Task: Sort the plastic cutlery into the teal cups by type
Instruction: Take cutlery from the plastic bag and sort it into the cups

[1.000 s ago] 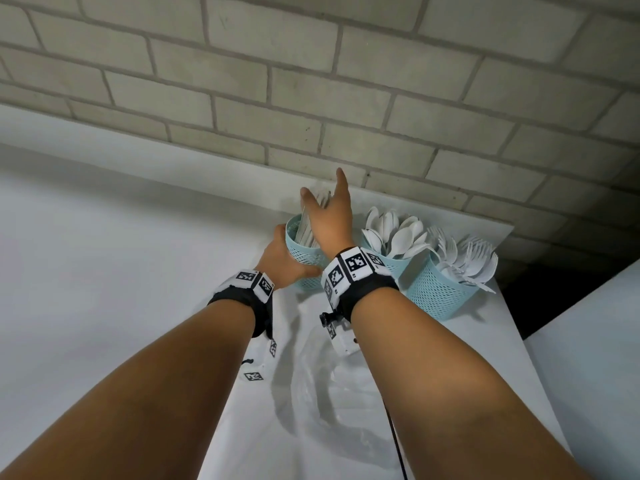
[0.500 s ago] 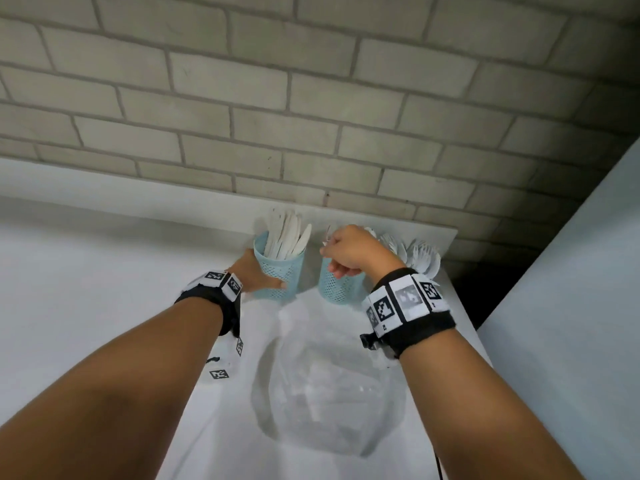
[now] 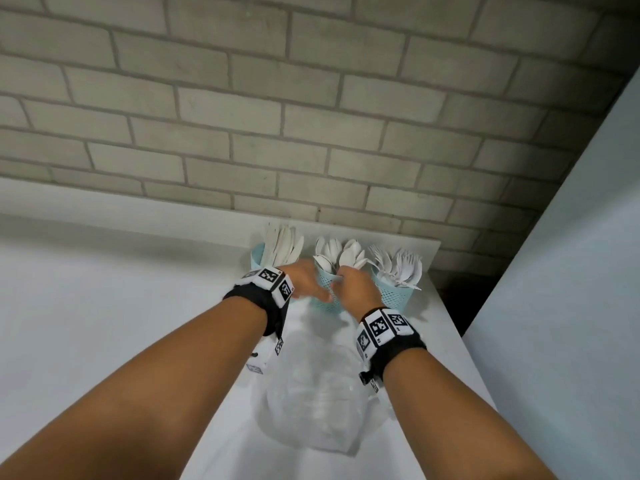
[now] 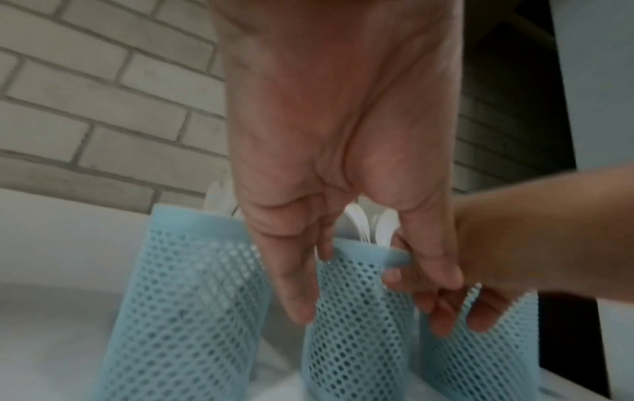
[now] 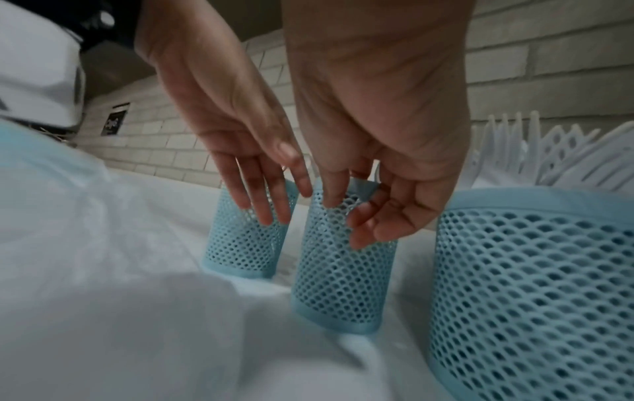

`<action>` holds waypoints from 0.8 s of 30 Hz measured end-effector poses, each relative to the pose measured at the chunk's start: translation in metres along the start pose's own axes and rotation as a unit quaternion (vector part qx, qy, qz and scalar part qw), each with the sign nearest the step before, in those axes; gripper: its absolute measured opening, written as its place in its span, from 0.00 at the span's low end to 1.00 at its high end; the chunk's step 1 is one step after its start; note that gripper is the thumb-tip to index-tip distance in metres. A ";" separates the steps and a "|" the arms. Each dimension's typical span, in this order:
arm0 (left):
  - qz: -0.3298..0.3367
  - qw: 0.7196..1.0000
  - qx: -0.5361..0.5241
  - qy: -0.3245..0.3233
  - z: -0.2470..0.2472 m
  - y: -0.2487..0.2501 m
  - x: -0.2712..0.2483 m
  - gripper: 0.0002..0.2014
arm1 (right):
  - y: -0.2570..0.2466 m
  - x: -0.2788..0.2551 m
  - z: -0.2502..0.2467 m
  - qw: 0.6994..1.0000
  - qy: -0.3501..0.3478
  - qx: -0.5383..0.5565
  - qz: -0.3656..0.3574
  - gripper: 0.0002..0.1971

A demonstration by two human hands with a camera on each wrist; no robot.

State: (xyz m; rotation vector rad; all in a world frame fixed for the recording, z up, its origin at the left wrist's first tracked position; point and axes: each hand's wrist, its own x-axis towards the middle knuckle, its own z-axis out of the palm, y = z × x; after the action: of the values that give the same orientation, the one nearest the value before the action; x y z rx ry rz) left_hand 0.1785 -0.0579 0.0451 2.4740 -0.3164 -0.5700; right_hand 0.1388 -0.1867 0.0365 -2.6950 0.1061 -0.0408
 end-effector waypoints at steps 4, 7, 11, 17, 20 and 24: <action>0.061 0.994 -0.018 0.088 0.018 -0.012 0.015 0.41 | 0.003 -0.001 -0.011 0.996 -0.053 0.067 -0.002 0.09; 0.119 0.976 -0.136 0.124 0.029 -0.017 0.021 0.47 | 0.006 -0.013 -0.028 0.983 -0.135 0.124 -0.031 0.07; 0.143 0.943 -0.263 0.149 0.037 -0.024 0.028 0.66 | 0.013 -0.020 -0.041 0.976 -0.076 0.196 -0.063 0.04; 0.157 0.938 -0.264 0.162 0.043 -0.029 0.037 0.51 | 0.010 -0.021 -0.020 0.971 0.077 0.224 0.013 0.45; 0.156 0.945 -0.239 0.159 0.041 -0.030 0.041 0.46 | 0.003 -0.023 -0.012 0.952 0.050 0.300 0.005 0.63; 0.165 0.950 -0.216 0.153 0.040 -0.030 0.042 0.44 | 0.000 -0.011 0.001 0.953 0.054 0.298 0.009 0.67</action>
State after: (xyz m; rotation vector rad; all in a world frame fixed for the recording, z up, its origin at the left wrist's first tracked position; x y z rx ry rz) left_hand 0.1995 -0.0672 -0.0159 1.9872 -0.4201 -0.0945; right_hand 0.1276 -0.1851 0.0359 -2.0857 0.1269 -0.1836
